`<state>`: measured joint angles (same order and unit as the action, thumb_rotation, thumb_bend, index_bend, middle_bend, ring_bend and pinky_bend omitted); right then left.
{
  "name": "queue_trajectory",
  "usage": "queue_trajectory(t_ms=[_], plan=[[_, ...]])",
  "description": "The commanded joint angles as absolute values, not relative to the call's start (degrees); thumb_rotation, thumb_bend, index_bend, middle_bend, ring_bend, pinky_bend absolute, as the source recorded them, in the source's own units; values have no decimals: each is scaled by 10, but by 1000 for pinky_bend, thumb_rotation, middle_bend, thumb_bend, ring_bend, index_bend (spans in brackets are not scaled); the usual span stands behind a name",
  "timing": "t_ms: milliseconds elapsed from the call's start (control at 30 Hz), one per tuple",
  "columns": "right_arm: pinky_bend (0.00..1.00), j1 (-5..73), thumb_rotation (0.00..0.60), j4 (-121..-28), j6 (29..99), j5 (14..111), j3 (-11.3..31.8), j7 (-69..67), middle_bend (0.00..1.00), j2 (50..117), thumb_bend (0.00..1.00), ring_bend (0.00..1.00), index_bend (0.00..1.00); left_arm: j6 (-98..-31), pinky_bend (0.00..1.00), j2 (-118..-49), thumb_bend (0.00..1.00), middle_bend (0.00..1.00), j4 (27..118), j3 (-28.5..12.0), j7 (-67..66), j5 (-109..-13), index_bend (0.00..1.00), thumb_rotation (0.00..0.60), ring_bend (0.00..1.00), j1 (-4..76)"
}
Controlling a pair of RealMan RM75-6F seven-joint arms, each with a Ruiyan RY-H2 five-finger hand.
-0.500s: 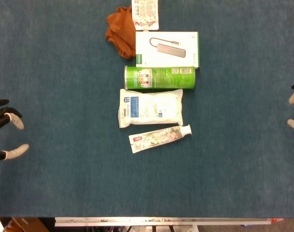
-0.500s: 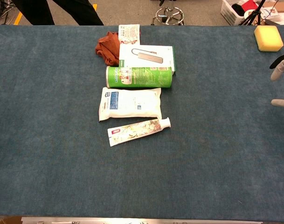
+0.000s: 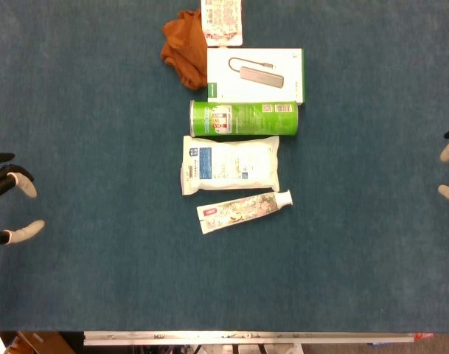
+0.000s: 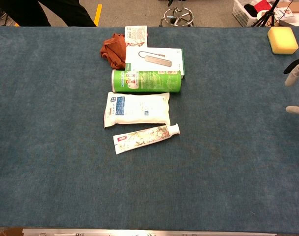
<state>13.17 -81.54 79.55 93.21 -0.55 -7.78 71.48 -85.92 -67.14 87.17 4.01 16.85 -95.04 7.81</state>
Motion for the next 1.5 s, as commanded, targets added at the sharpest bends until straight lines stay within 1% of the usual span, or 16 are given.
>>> queue_trajectory(t_ms=[33, 367, 567, 700, 800, 867, 933, 967, 1067, 1133, 1200, 1267, 1333, 1400, 1433, 1500], plan=[[198, 129, 600, -819, 800, 935, -7, -73, 360, 714, 0, 298, 496, -860, 148, -671, 0, 409, 873, 42, 171, -956, 508, 600, 200, 79], [198, 126, 600, -825, 804, 941, -10, -62, 414, 709, 0, 308, 523, -859, 148, -672, 0, 421, 873, 44, 177, -963, 509, 600, 208, 80], [198, 125, 600, -824, 806, 945, -12, -55, 492, 707, 0, 384, 557, -857, 148, -673, 0, 448, 872, 45, 187, -964, 509, 600, 231, 81], [198, 124, 600, -829, 806, 945, -14, -56, 619, 703, 0, 513, 683, -853, 148, -673, 0, 457, 871, 46, 195, -965, 510, 600, 248, 83], [198, 124, 600, -835, 804, 946, -16, -62, 672, 699, 0, 573, 755, -852, 148, -671, 0, 484, 871, 48, 200, -968, 531, 600, 270, 84], [198, 125, 600, -835, 803, 947, -16, -68, 705, 699, 0, 612, 801, -853, 148, -669, 0, 520, 872, 48, 205, -970, 561, 600, 300, 85], [198, 126, 600, -837, 798, 946, -17, -77, 747, 698, 0, 657, 859, -854, 148, -667, 0, 590, 875, 49, 212, -971, 610, 600, 357, 85], [197, 127, 600, -839, 794, 944, -18, -83, 751, 696, 0, 661, 864, -853, 148, -665, 0, 626, 876, 50, 217, -972, 625, 600, 386, 85], [165, 130, 600, -845, 782, 940, -20, -92, 800, 690, 0, 710, 935, -849, 148, -660, 0, 771, 881, 52, 226, -971, 696, 600, 507, 87], [157, 132, 600, -850, 775, 939, -23, -95, 810, 686, 0, 719, 955, -846, 150, -658, 0, 887, 883, 53, 227, -971, 758, 600, 605, 88], [157, 134, 600, -856, 769, 939, -25, -99, 818, 680, 0, 725, 970, -842, 176, -655, 0, 957, 887, 55, 231, -972, 813, 596, 667, 90], [158, 136, 599, -861, 763, 941, -28, -104, 825, 674, 0, 728, 984, -840, 246, -653, 0, 997, 888, 57, 239, -975, 891, 582, 737, 92], [158, 138, 585, -863, 761, 945, -30, -109, 830, 670, 0, 730, 994, -848, 321, -655, 0, 1000, 887, 55, 250, -979, 957, 556, 812, 91], [156, 139, 555, -861, 762, 951, -32, -113, 839, 668, 0, 731, 1000, -856, 369, -657, 0, 1000, 883, 55, 267, -984, 993, 534, 866, 91], [153, 140, 536, -859, 764, 954, -32, -115, 846, 668, 0, 731, 1000, -859, 379, -656, 0, 1000, 881, 56, 274, -987, 999, 529, 881, 91], [149, 140, 518, -855, 768, 961, -34, -124, 852, 669, 0, 731, 1000, -865, 381, -657, 0, 1000, 874, 57, 284, -994, 1000, 518, 887, 91]])
